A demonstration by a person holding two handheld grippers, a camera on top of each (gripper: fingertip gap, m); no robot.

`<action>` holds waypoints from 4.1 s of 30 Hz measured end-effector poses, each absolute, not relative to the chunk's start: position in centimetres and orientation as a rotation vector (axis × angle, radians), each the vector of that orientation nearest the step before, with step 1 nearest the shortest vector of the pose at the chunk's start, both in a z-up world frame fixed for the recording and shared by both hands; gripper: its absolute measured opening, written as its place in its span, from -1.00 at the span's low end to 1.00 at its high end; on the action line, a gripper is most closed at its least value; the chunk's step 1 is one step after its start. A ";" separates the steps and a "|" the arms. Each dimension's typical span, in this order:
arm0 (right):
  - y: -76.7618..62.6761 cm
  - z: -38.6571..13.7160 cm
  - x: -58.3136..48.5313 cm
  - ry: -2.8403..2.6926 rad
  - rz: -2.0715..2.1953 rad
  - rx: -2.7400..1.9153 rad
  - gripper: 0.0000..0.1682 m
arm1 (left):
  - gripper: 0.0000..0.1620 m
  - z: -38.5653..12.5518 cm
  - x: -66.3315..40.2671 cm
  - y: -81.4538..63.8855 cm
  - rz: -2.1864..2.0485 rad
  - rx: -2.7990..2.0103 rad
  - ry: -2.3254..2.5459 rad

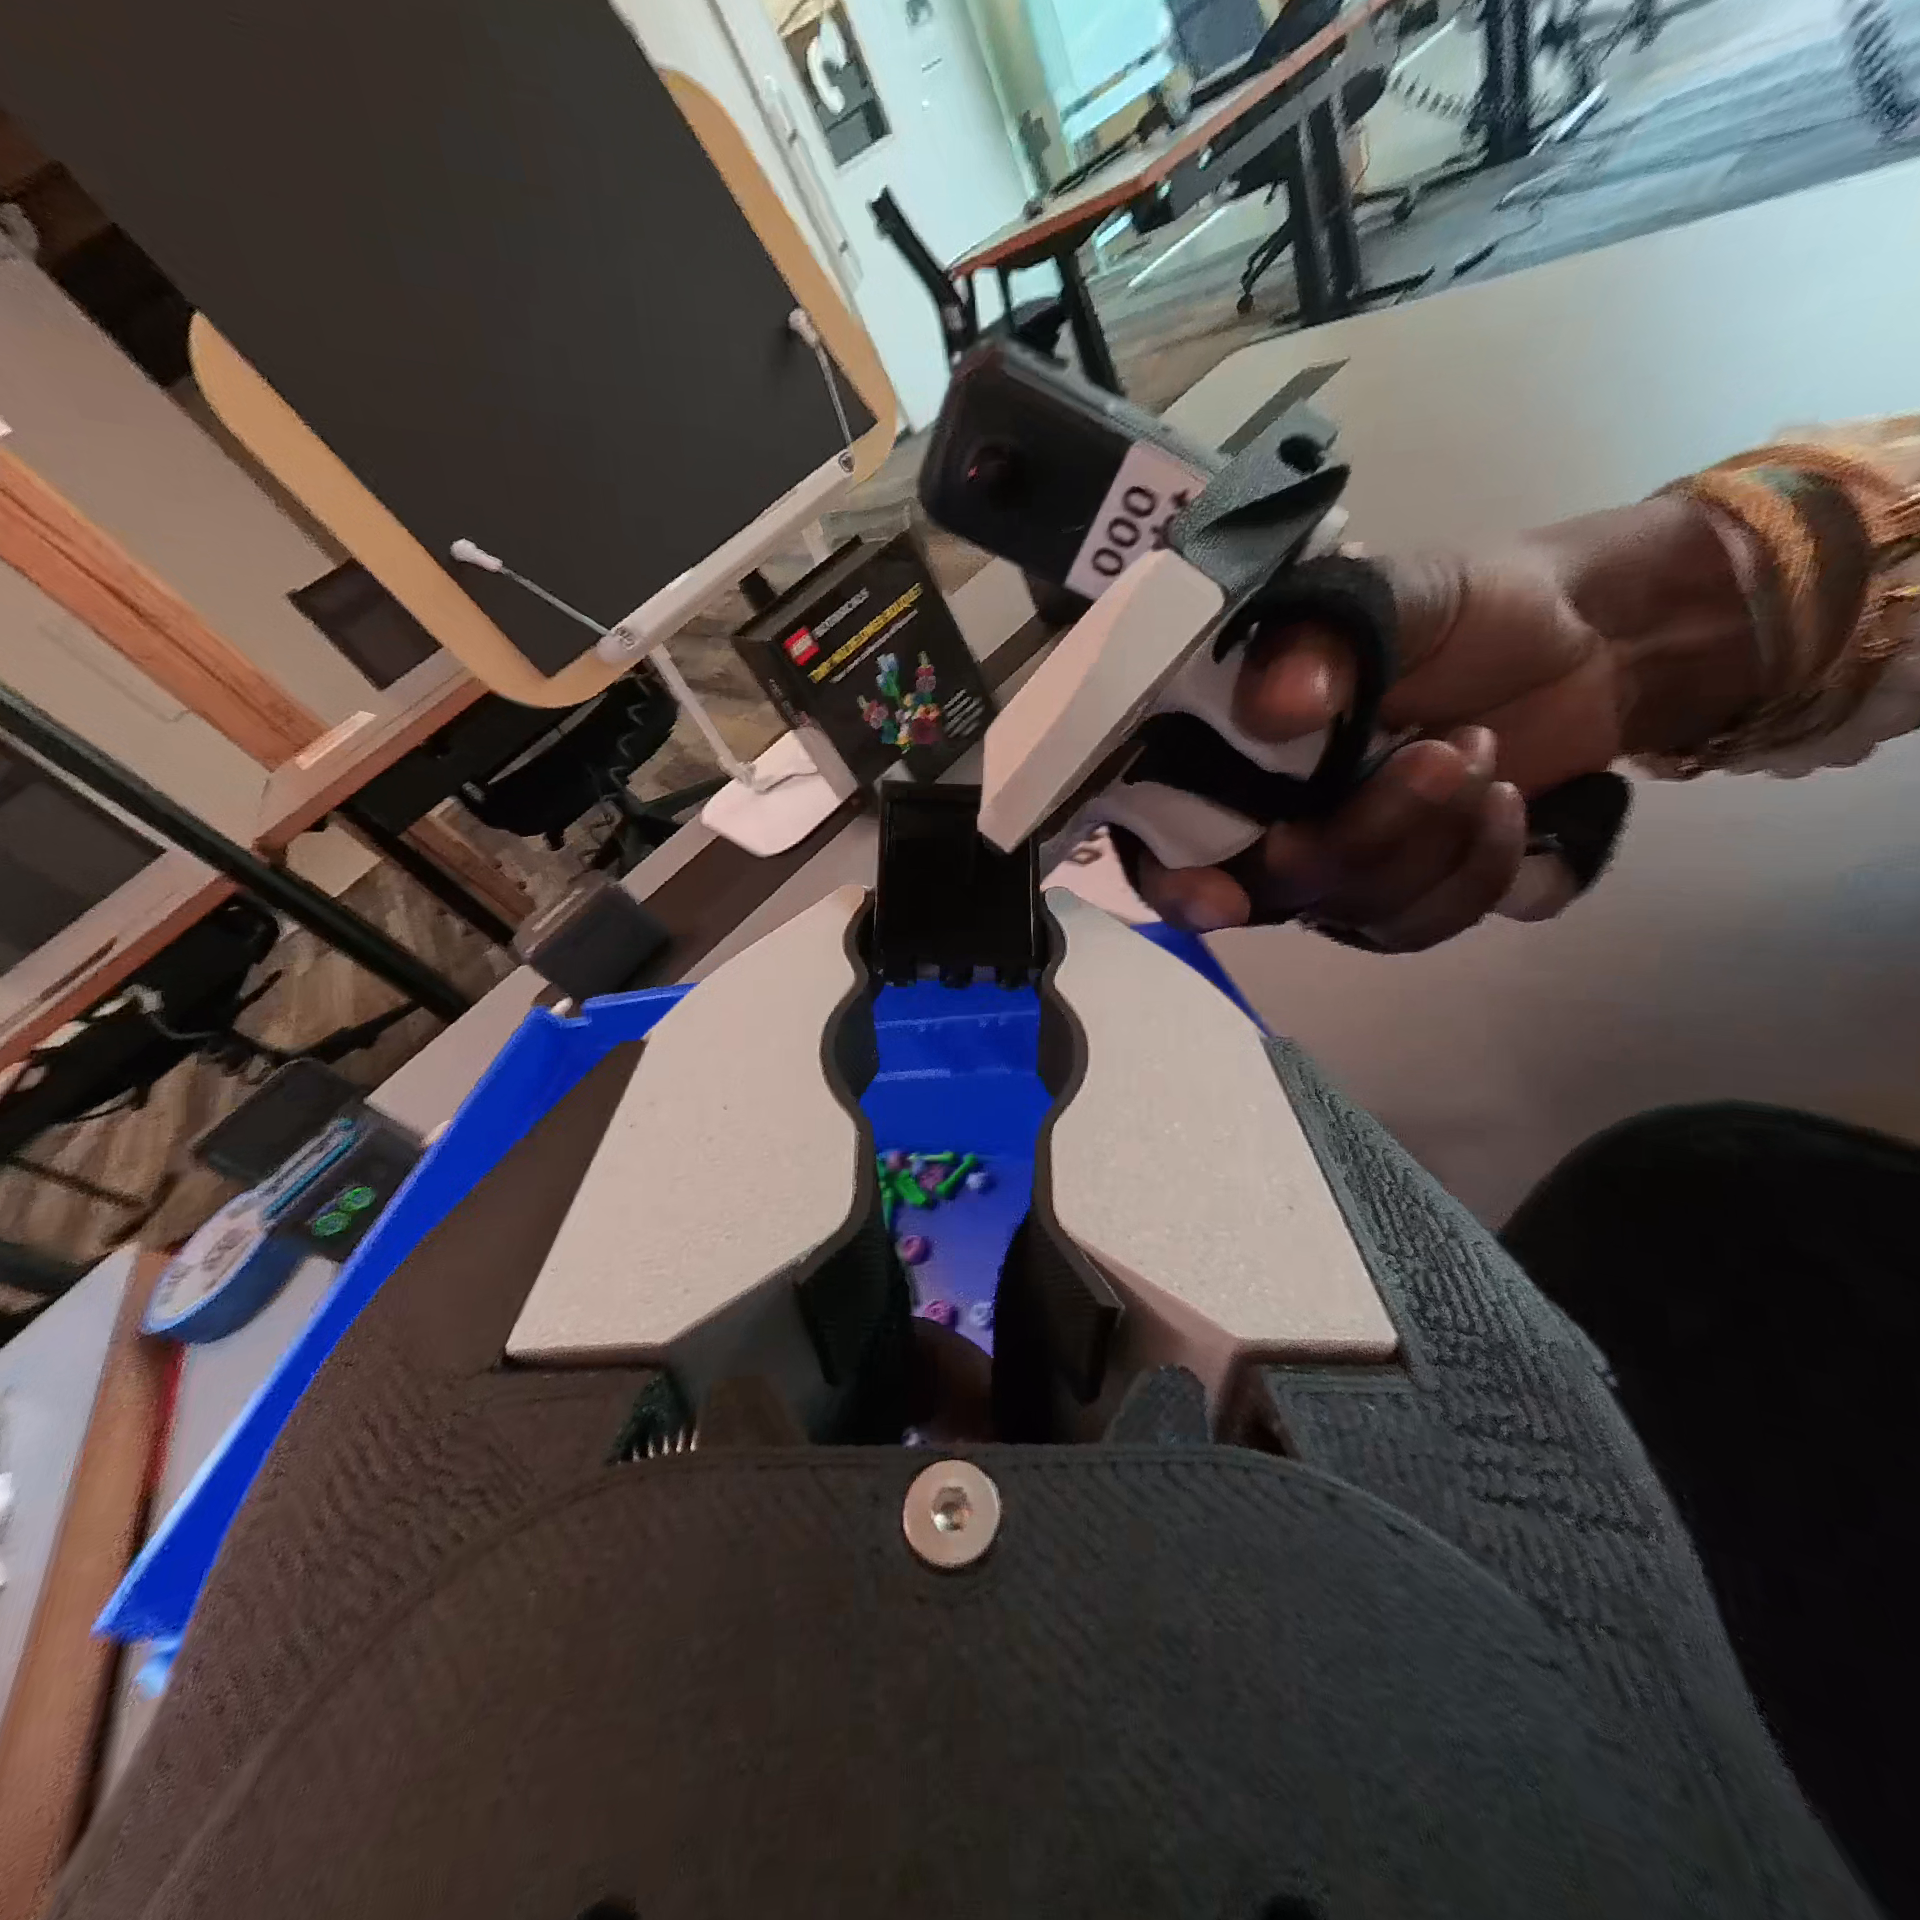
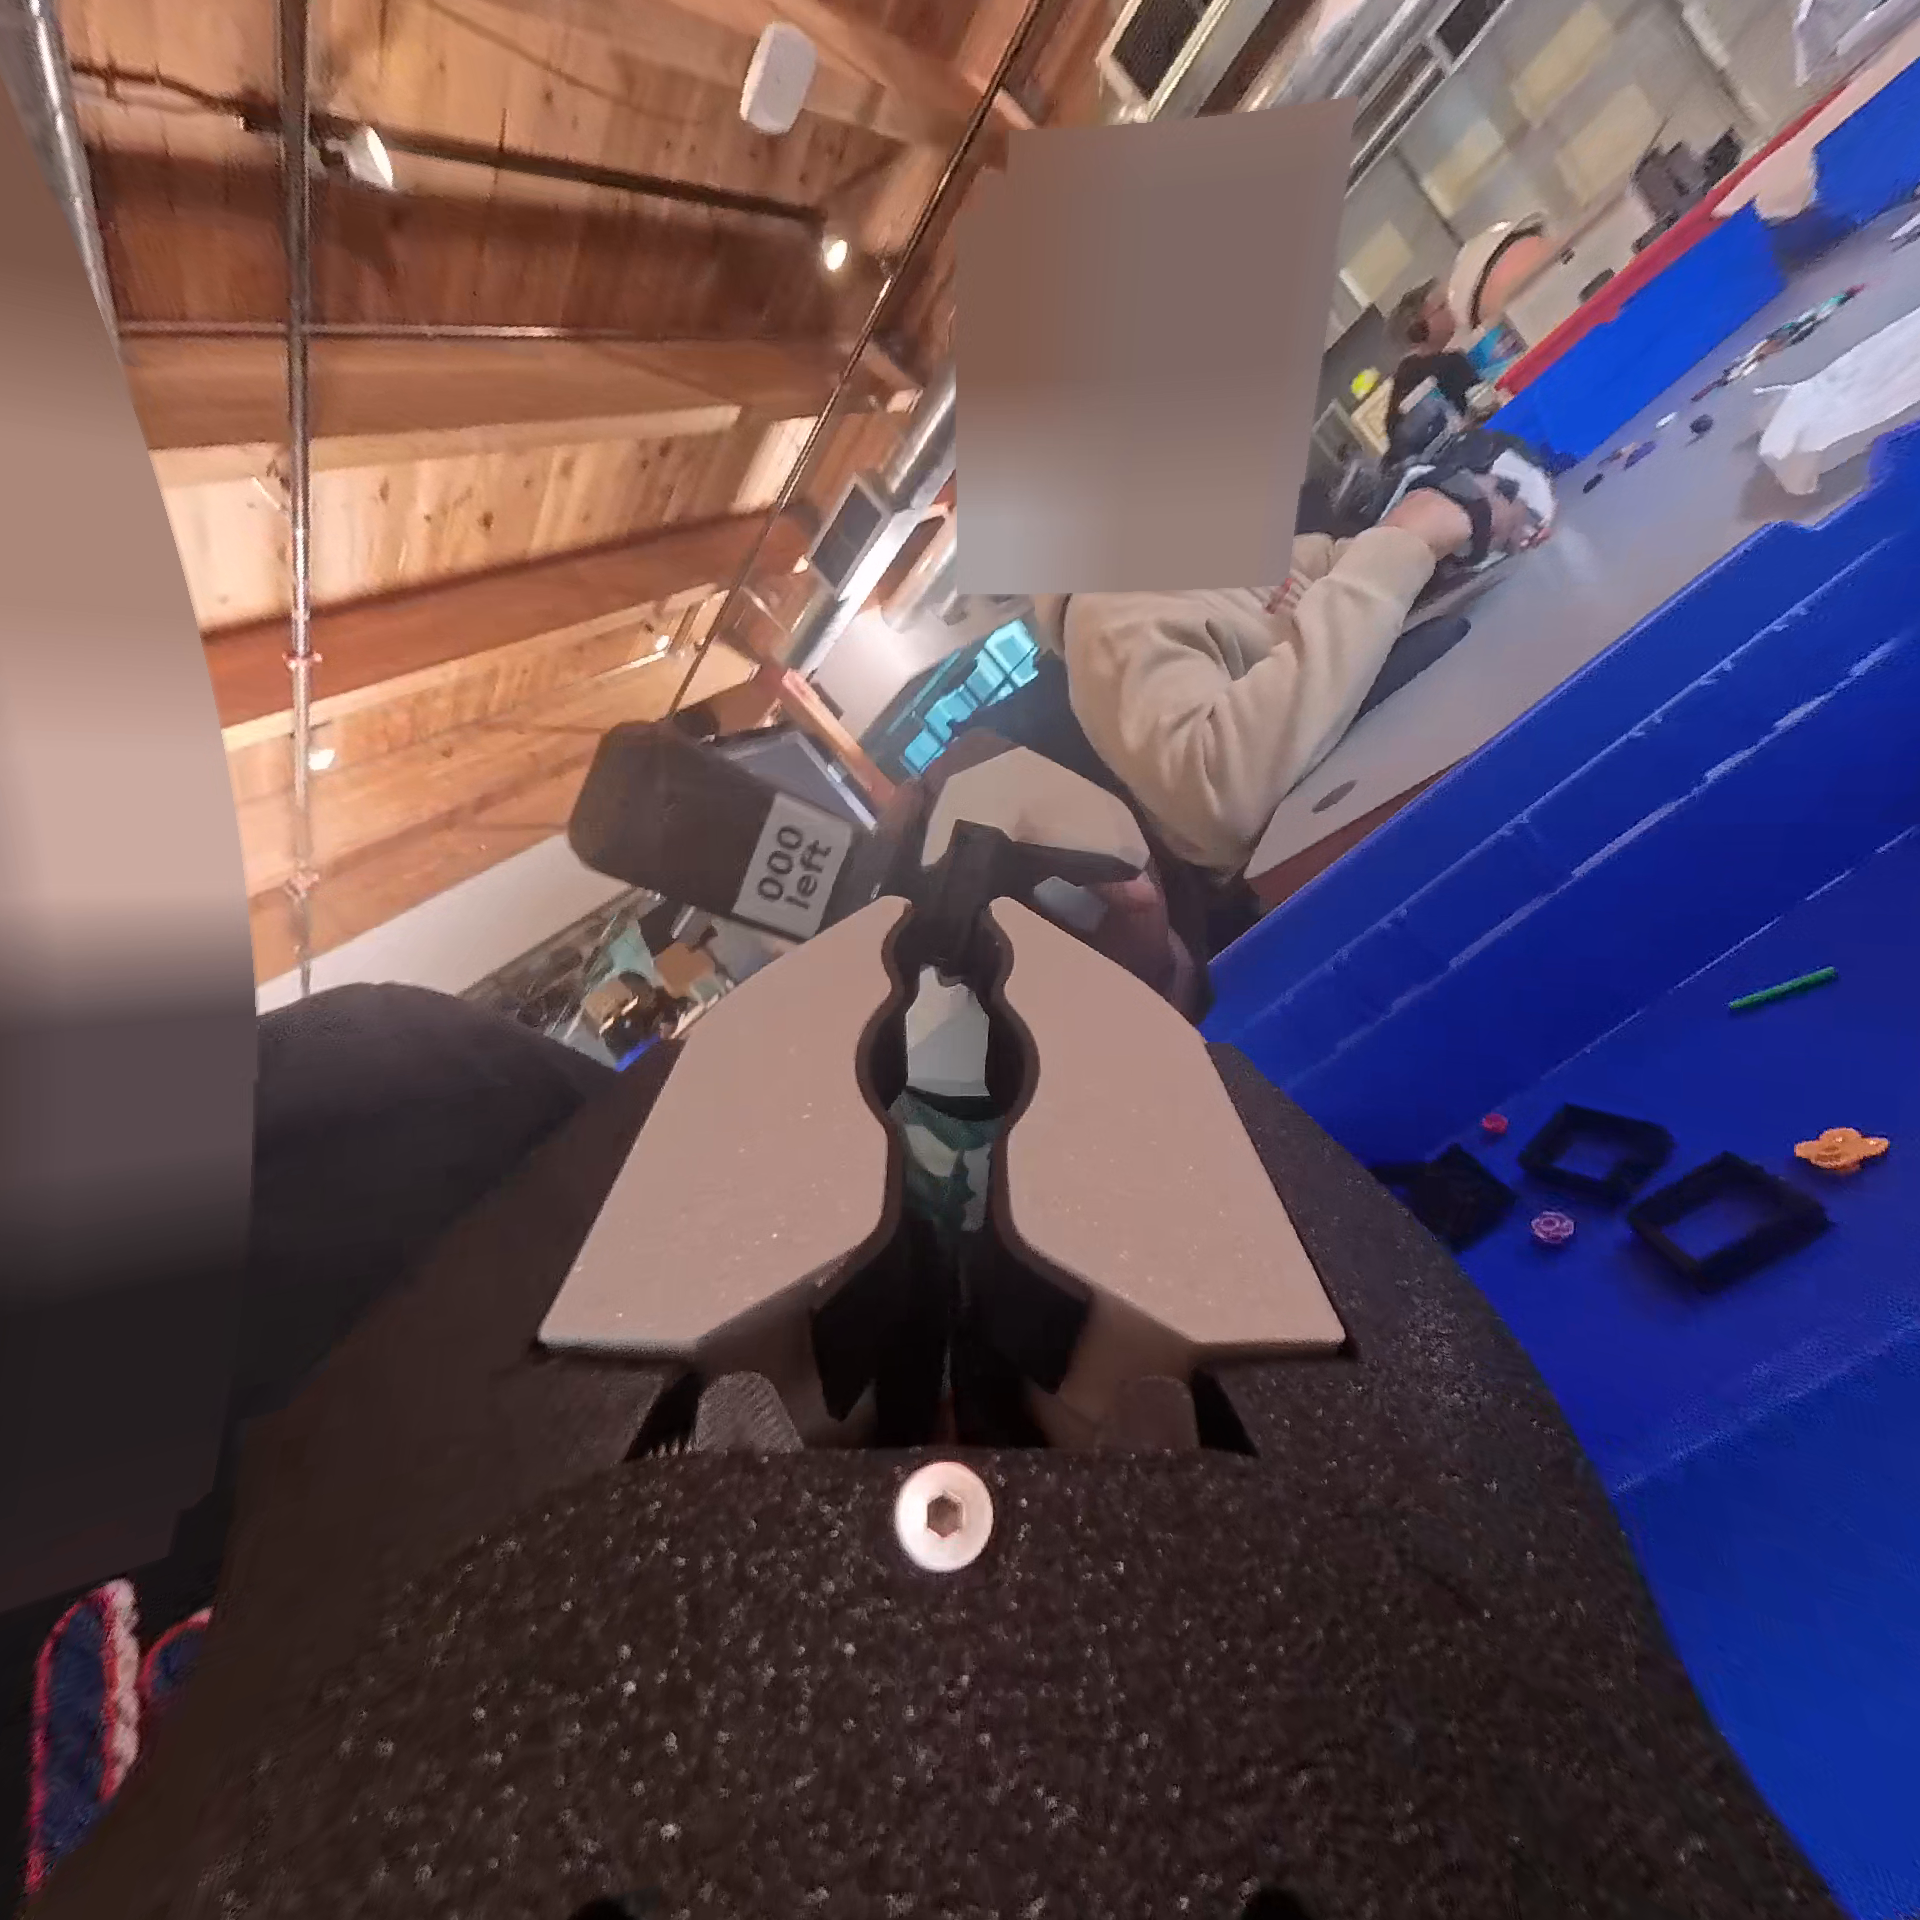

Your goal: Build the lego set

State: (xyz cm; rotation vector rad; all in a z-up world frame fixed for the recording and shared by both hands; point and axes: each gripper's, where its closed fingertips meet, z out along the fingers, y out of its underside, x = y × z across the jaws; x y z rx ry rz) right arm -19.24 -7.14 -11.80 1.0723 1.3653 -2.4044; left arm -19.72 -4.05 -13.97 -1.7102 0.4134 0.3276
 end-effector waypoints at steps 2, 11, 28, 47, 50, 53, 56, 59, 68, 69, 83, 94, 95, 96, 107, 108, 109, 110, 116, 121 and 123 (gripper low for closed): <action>-6.7 -11.7 -19.8 1.311 -2.450 1.112 -0.88 | -0.64 -13.7 -20.5 -3.8 0.433 -1.712 0.411; -7.2 -12.3 -20.1 1.975 -2.455 1.282 -0.87 | -0.68 -13.6 -21.8 -3.6 0.877 -1.693 0.539; -7.5 -11.9 -18.8 1.523 -2.415 1.054 -0.82 | -0.70 -13.9 -19.4 -3.4 0.351 -1.638 0.372; -5.3 -12.9 -22.9 1.497 -2.375 1.324 -0.88 | -0.59 -16.5 -24.0 -2.5 0.576 -1.843 0.331; -4.5 -13.4 -23.4 1.487 -2.377 1.380 -0.87 | -0.57 -16.4 -24.6 -3.5 0.564 -1.835 0.289; -4.7 -13.4 -23.4 1.488 -2.382 1.380 -0.87 | -0.82 -16.1 -23.9 -4.0 0.450 -1.813 0.251; -4.7 -13.3 -23.5 1.491 -2.391 1.382 -0.87 | -0.89 -16.1 -23.4 -4.0 0.413 -1.808 0.253; -4.6 -13.5 -23.5 1.508 -2.383 1.409 -0.87 | -0.80 -16.2 -23.1 -4.0 0.380 -1.805 0.266; -4.7 -13.8 -23.5 1.531 -2.370 1.438 -0.86 | -0.98 -15.2 -22.3 -3.3 0.417 -1.811 0.303; -4.7 -13.7 -23.4 1.531 -2.359 1.431 -0.86 | -0.98 -15.1 -22.2 -3.4 0.407 -1.817 0.298; -3.6 -13.0 -21.4 1.498 -2.401 1.334 -0.95 | -0.98 -14.1 -21.7 -4.7 0.239 -1.772 0.303; -4.9 -12.3 -21.5 1.469 -2.330 1.237 -0.91 | -0.98 -14.1 -21.0 -4.4 0.365 -1.784 0.416; -4.9 -12.0 -21.4 1.400 -2.334 1.213 -0.91 | -0.98 -13.8 -20.9 -4.4 0.354 -1.768 0.408; -4.8 -11.7 -21.2 1.322 -2.340 1.187 -0.92 | -0.98 -13.4 -20.8 -4.4 0.339 -1.744 0.395; -3.9 -10.0 -20.1 0.794 -2.483 1.111 -0.94 | -0.98 -11.3 -19.7 -3.9 0.207 -1.556 0.180; -3.8 -10.2 -20.0 0.808 -2.499 1.129 -0.94 | -0.98 -11.5 -19.7 -3.8 0.210 -1.581 0.179; -3.8 -10.6 -20.0 0.840 -2.507 1.148 -0.93 | -0.97 -11.9 -19.5 -3.8 0.228 -1.620 0.197; -3.9 -10.9 -19.9 0.879 -2.502 1.145 -0.92 | -0.98 -12.3 -19.4 -3.8 0.263 -1.665 0.235; -4.4 -10.7 -18.7 0.873 -2.408 1.019 -0.94 | -0.98 -12.8 -17.8 -4.2 0.315 -1.740 0.456; -4.0 -10.4 -18.5 0.915 -2.464 1.043 -0.96 | -0.98 -12.4 -17.9 -4.1 0.311 -1.712 0.418; -3.9 -10.3 -18.3 0.922 -2.475 1.045 -0.96 | -0.98 -12.2 -17.7 -4.1 0.289 -1.690 0.403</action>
